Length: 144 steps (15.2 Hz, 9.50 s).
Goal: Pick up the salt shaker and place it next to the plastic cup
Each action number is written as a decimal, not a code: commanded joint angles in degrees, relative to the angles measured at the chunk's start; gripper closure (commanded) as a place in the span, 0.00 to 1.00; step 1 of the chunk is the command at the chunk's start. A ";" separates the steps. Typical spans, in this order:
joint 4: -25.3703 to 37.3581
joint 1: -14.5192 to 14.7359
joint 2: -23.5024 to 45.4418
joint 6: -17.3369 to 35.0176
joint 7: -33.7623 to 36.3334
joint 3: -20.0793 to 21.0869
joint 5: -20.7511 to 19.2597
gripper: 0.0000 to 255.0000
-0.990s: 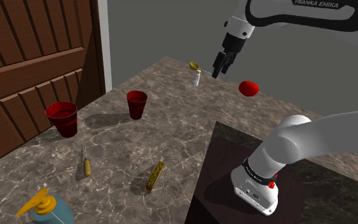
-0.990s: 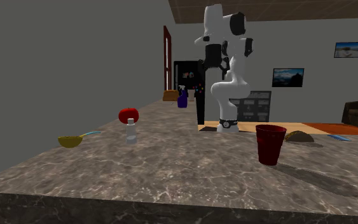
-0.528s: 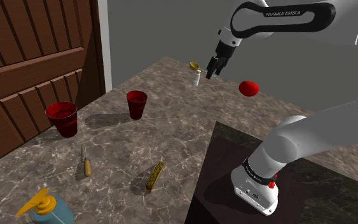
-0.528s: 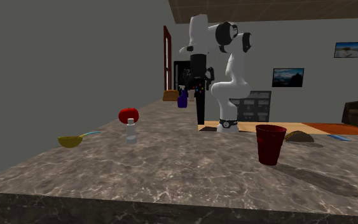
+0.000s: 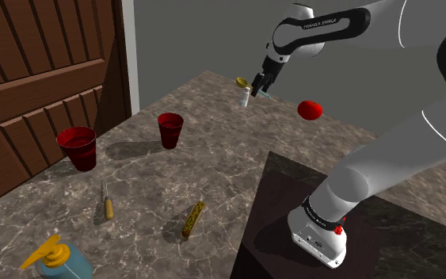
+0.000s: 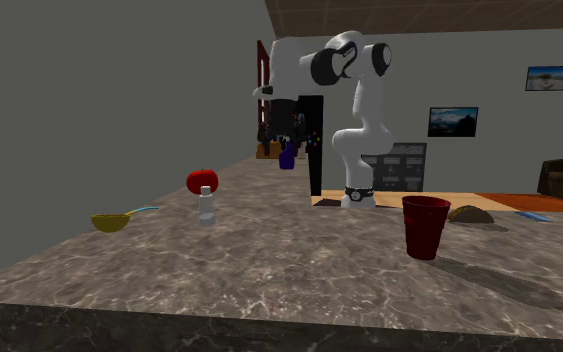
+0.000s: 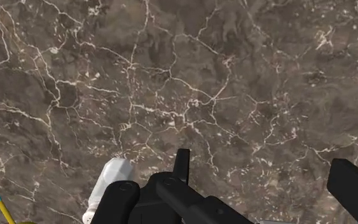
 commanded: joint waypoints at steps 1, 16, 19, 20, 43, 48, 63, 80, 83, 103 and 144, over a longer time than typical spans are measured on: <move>1.84 -0.37 3.96 2.88 -1.60 -1.17 0.57 0.00; 25.22 -5.94 33.21 12.60 -14.71 -5.02 11.83 0.00; 25.17 -6.14 34.84 14.22 -15.12 -4.66 12.49 0.00; 25.19 -6.20 35.40 14.75 -15.27 -4.55 12.72 0.00; 25.76 -6.29 36.62 15.36 -15.42 -4.34 13.10 1.00; 27.07 -6.01 34.70 12.22 -14.53 -4.80 12.06 1.00; 33.03 -5.59 30.45 2.24 -12.35 -5.67 9.65 1.00; 39.22 -3.83 26.92 -7.04 -8.23 -5.30 7.30 1.00; 36.12 -1.22 24.56 -5.90 -4.03 -3.99 5.66 1.00; 32.46 13.70 21.62 -4.71 24.47 6.93 -2.44 1.00; 60.59 33.80 49.46 -7.87 54.59 14.99 -12.13 1.00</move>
